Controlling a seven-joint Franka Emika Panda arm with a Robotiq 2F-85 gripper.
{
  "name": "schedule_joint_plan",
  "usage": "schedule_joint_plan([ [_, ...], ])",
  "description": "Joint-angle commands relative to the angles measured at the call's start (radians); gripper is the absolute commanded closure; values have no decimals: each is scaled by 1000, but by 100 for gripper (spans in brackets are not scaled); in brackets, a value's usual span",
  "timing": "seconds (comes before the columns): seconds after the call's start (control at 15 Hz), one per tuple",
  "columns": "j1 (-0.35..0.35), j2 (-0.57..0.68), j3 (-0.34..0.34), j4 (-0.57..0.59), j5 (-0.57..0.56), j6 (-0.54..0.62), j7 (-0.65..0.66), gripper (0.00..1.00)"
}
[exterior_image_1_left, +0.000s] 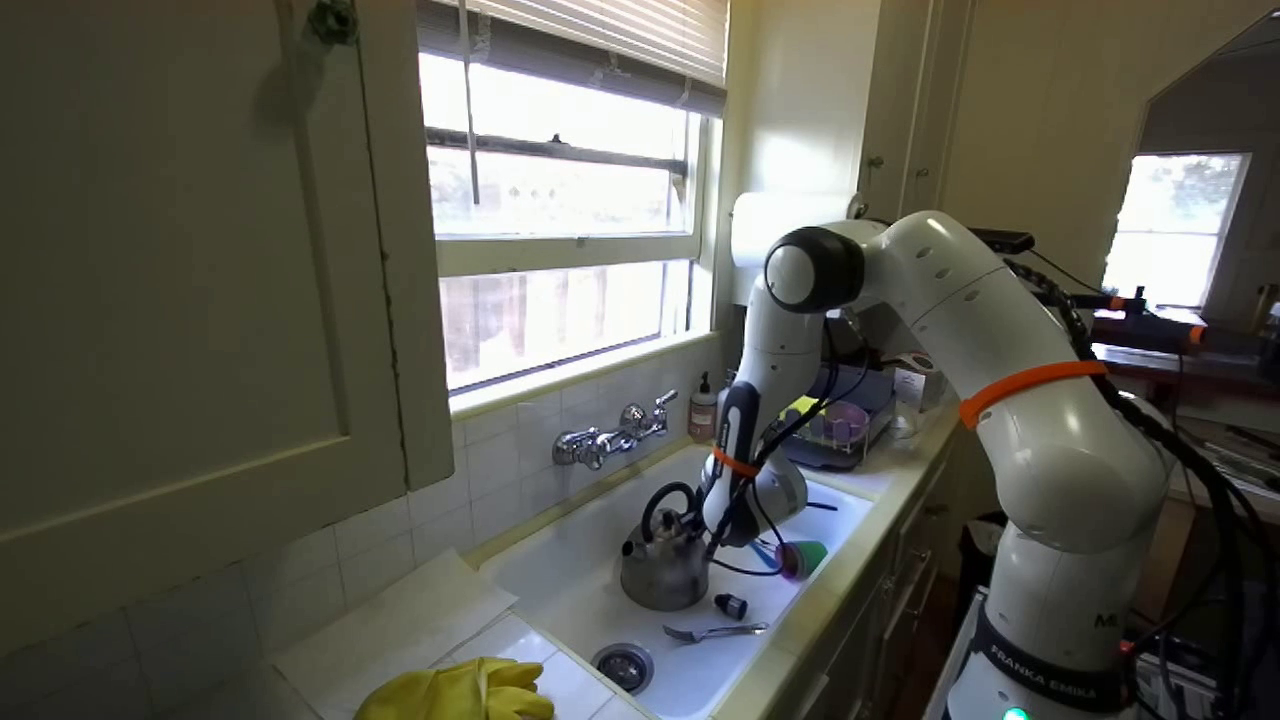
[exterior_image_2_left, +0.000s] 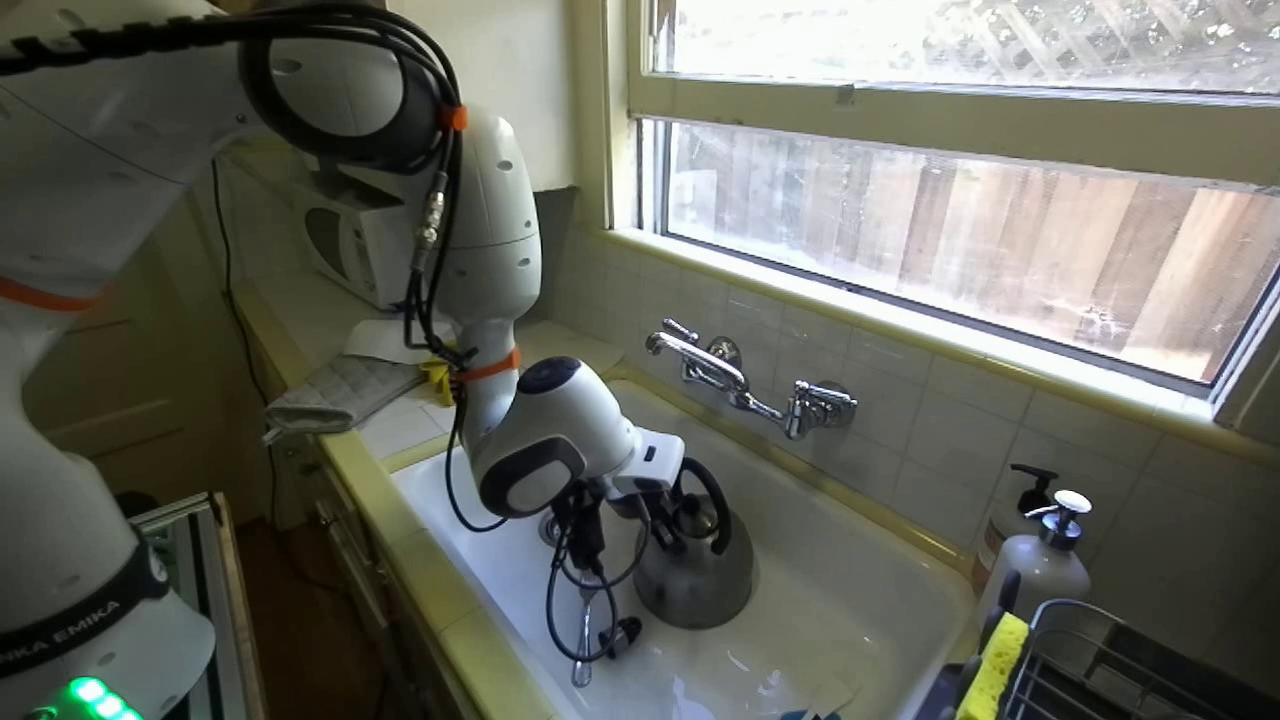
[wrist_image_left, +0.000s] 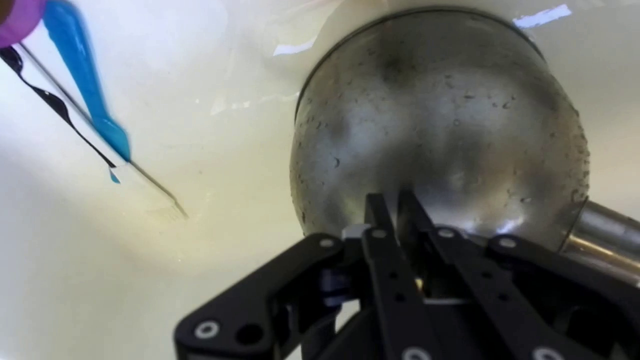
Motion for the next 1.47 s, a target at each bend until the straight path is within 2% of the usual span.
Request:
schedule_joint_plan([
  [0.0,11,-13,8,-58,-6,137,-28,54],
  [0.33,18,-17,13,-90,-16,255,-56,20],
  [0.53,19,-7,12,-81,-22,283,-70,29],
  [0.73,16,5,15,-60,-38,293,-84,32],
  [1.0,17,15,14,-39,-41,284,-95,29],
  [1.2,16,23,15,-26,-43,282,-99,33],
  [1.33,17,28,17,-19,-44,279,-100,58],
  [1.4,18,30,16,-16,-44,276,-101,64],
])
